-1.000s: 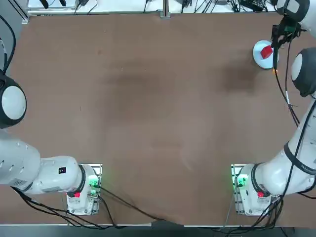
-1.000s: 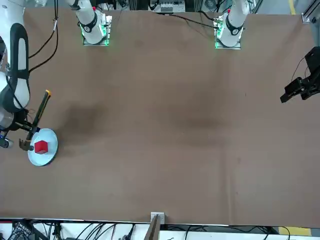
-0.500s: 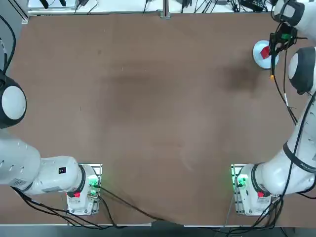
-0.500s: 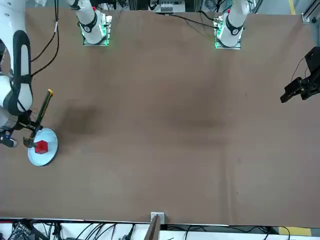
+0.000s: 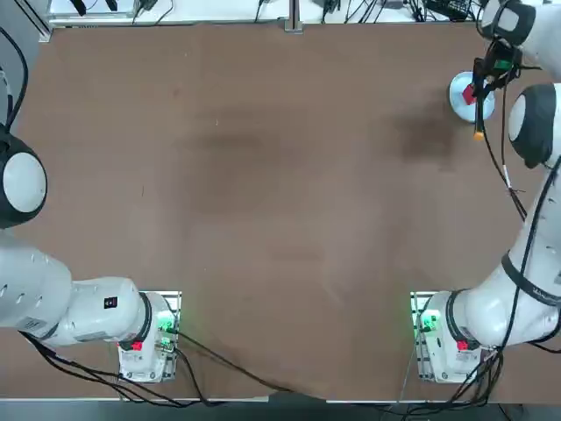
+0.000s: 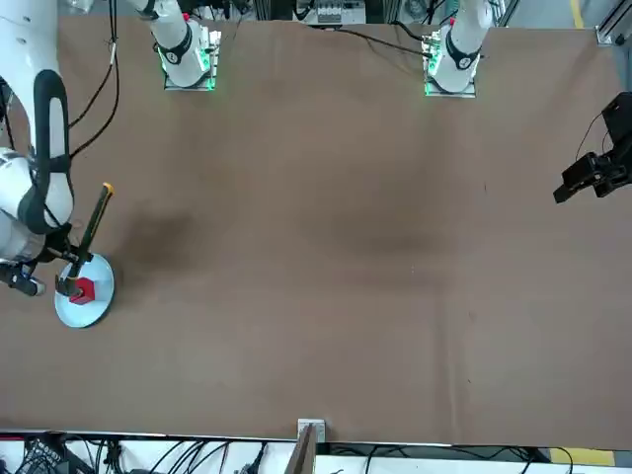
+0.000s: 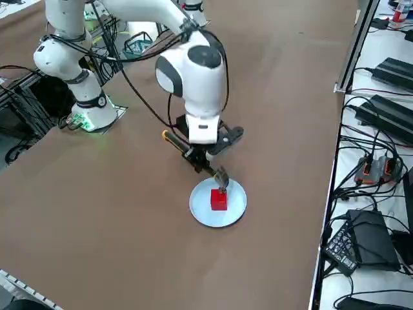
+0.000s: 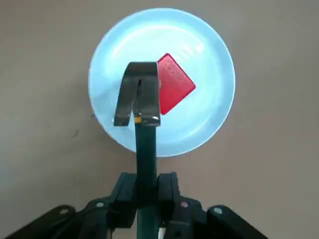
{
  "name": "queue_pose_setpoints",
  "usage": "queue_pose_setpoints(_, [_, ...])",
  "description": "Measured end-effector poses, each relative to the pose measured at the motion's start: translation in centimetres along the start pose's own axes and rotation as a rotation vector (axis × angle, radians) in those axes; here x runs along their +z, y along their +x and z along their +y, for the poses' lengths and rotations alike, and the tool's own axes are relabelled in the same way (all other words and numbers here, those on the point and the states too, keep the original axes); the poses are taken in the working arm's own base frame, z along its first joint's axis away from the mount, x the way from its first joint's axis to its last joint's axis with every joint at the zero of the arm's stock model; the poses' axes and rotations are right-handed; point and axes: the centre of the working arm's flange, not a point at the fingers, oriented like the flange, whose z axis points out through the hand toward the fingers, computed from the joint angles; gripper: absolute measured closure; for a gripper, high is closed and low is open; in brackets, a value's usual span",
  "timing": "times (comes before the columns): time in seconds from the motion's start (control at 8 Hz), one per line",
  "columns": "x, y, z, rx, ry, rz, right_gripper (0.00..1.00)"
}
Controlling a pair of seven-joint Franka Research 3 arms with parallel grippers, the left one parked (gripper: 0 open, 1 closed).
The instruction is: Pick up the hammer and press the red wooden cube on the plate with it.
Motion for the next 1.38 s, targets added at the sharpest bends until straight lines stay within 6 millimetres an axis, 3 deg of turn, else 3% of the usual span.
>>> queue_pose_setpoints(0.25, [-5.4,-1.5,-1.8,-0.049,0.046,0.003,0.78])
queue_pose_setpoints(0.38, [-7.3,-2.8,-4.7,-0.101,0.063,-0.004,0.78])
queue_pose_setpoints(0.5, [-8.0,-4.3,-9.1,-0.174,0.068,-0.008,0.78])
queue_pose_setpoints(0.75, [-6.3,-8.4,-19.9,-0.343,0.049,-0.008,0.78])
queue_pose_setpoints(0.88, [-4.5,-10.7,-24.4,-0.412,0.039,0.02,0.78])
queue_pose_setpoints(1.0, [-2.2,-12.7,-27.6,-0.46,0.033,0.049,0.78])
queue_pose_setpoints(1.12, [0.3,-14.3,-29.4,-0.482,0.03,0.062,0.78])
queue_pose_setpoints(1.38, [4.4,-15.6,-30.0,-0.477,0.032,0.065,0.78])
